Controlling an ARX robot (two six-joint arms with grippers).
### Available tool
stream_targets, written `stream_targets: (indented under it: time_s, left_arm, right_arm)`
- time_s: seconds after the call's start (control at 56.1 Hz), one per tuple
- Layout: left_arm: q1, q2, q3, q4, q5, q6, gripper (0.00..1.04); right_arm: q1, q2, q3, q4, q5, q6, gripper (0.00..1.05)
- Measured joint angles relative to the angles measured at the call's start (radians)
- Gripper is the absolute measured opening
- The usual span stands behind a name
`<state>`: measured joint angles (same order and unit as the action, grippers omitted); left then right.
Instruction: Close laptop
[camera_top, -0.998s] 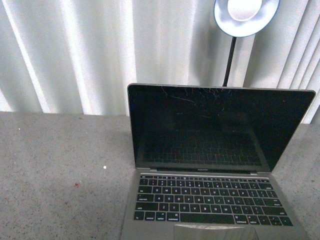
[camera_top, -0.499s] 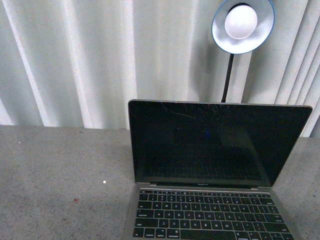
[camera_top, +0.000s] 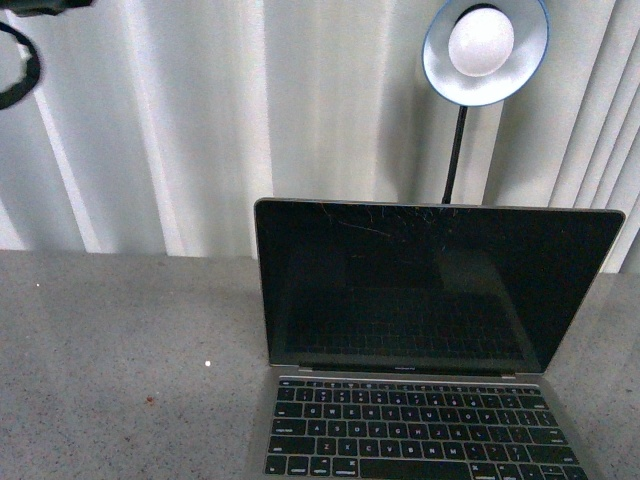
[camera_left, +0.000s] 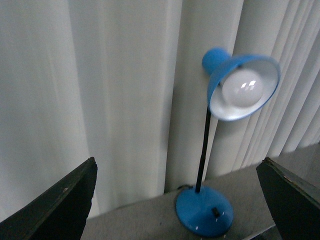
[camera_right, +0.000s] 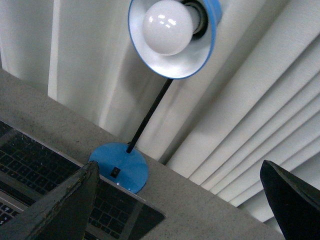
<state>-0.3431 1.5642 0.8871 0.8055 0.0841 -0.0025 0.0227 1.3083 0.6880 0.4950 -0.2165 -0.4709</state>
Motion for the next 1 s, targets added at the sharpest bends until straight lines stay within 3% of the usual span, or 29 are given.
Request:
stream_targets:
  time_s: [0.036,0.16,0.303,0.356,0.552,0.677,0.82,0.998]
  left_arm:
    - [-0.003,0.022,0.016,-0.023,-0.005,0.007,0.98]
    - [-0.013,0.117,0.122,-0.109,-0.049,0.100,0.97]
    - [-0.024,0.174,0.266,-0.216,-0.062,0.172,0.70]
    - [-0.030,0.201,0.327,-0.286,-0.079,0.235,0.57]
    - [-0.036,0.278,0.412,-0.458,-0.118,0.369,0.26]
    - [-0.043,0.315,0.427,-0.520,-0.118,0.431,0.03]
    - [-0.054,0.320,0.442,-0.621,-0.084,0.478,0.04]
    - [-0.077,0.331,0.442,-0.638,-0.089,0.530,0.04]
  right_arm:
    - [0.002,0.025,0.018,-0.005,0.002,-0.006,0.97]
    - [0.004,0.112,0.078,0.009,-0.035,-0.086,0.74]
    - [0.004,0.137,0.142,-0.085,-0.151,-0.238,0.46]
    - [0.001,0.155,0.179,-0.123,-0.152,-0.269,0.35]
    - [-0.015,0.225,0.264,-0.149,-0.142,-0.284,0.04]
    - [-0.016,0.259,0.303,-0.208,-0.158,-0.284,0.03]
    - [0.003,0.311,0.304,-0.258,-0.162,-0.374,0.03]
    - [0.010,0.344,0.310,-0.315,-0.161,-0.451,0.03]
